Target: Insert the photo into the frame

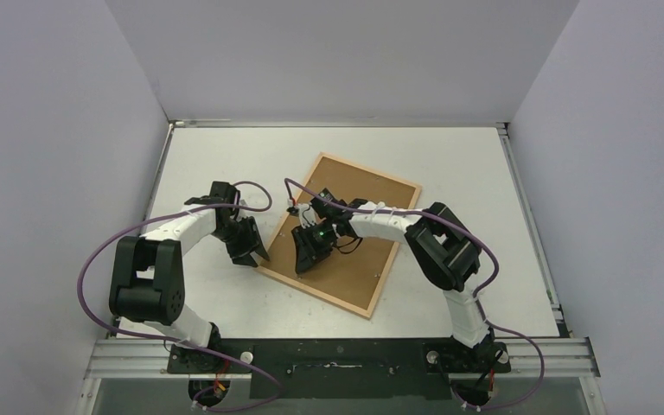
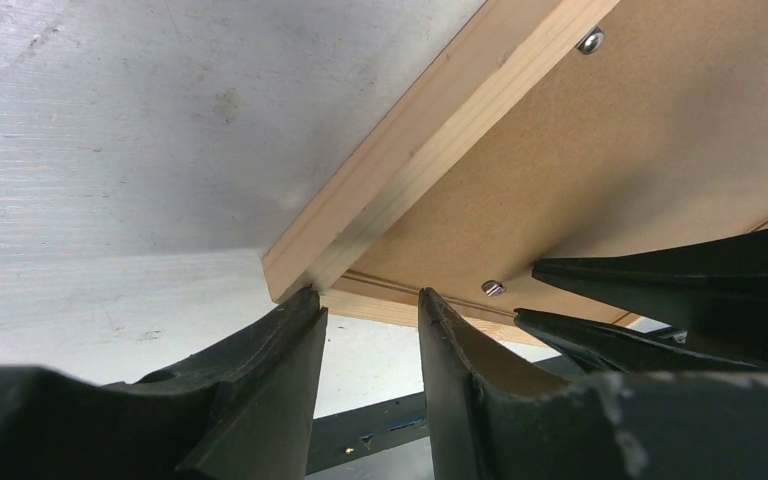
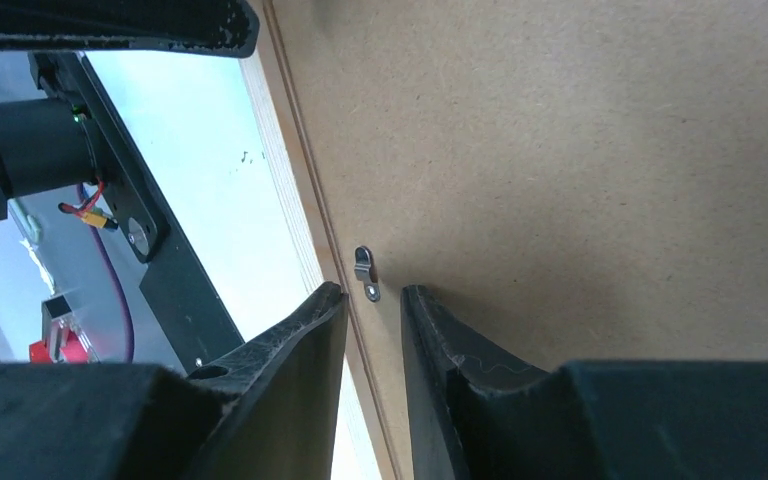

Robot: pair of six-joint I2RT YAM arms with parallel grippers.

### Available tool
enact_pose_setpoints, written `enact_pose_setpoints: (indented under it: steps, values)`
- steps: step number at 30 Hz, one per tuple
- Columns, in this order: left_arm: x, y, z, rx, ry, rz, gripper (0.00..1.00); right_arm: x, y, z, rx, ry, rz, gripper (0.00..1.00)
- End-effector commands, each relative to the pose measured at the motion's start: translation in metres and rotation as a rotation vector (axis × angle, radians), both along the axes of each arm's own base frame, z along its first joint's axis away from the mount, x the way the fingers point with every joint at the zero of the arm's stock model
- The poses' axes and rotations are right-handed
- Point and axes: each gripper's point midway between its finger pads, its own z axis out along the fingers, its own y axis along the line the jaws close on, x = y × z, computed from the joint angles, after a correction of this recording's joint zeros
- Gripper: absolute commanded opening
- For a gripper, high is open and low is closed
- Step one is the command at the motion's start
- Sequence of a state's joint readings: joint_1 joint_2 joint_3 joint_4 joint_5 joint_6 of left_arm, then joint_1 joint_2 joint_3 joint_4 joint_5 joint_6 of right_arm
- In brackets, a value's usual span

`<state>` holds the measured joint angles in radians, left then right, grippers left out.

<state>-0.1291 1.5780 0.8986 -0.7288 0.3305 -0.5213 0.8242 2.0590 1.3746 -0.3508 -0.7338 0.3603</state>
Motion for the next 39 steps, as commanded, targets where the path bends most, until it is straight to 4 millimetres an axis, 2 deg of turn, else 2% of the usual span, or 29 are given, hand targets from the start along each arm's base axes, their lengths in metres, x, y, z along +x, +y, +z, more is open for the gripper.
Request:
enact_pose_setpoints:
  steps: [1, 8, 12, 19, 29, 33, 39]
  values:
    - [-0.029, 0.001, -0.030, 0.027, 0.122, -0.016, 0.38, -0.008, 0.006, 0.001, 0.029, -0.011, 0.060, 0.28]
    - [-0.034, 0.002, -0.033, 0.029, 0.137, -0.010, 0.38, -0.006, 0.020, -0.012, 0.049, -0.004, 0.026, 0.26]
    - [-0.037, 0.003, -0.034, 0.031, 0.143, -0.008, 0.38, -0.012, 0.025, -0.018, 0.047, 0.007, 0.037, 0.25]
    - [-0.038, 0.004, -0.036, 0.032, 0.145, -0.007, 0.38, -0.028, 0.018, -0.023, 0.024, 0.023, 0.078, 0.24]
    - [-0.040, 0.004, -0.037, 0.032, 0.151, -0.008, 0.38, -0.029, 0.020, -0.015, 0.035, 0.033, 0.098, 0.25]
    - [-0.038, 0.002, -0.034, 0.021, 0.145, -0.010, 0.38, -0.031, 0.012, -0.021, -0.009, 0.039, 0.109, 0.25]
    - [-0.032, 0.003, -0.033, 0.031, 0.127, -0.010, 0.38, -0.045, 0.005, -0.025, -0.015, 0.089, 0.148, 0.25]
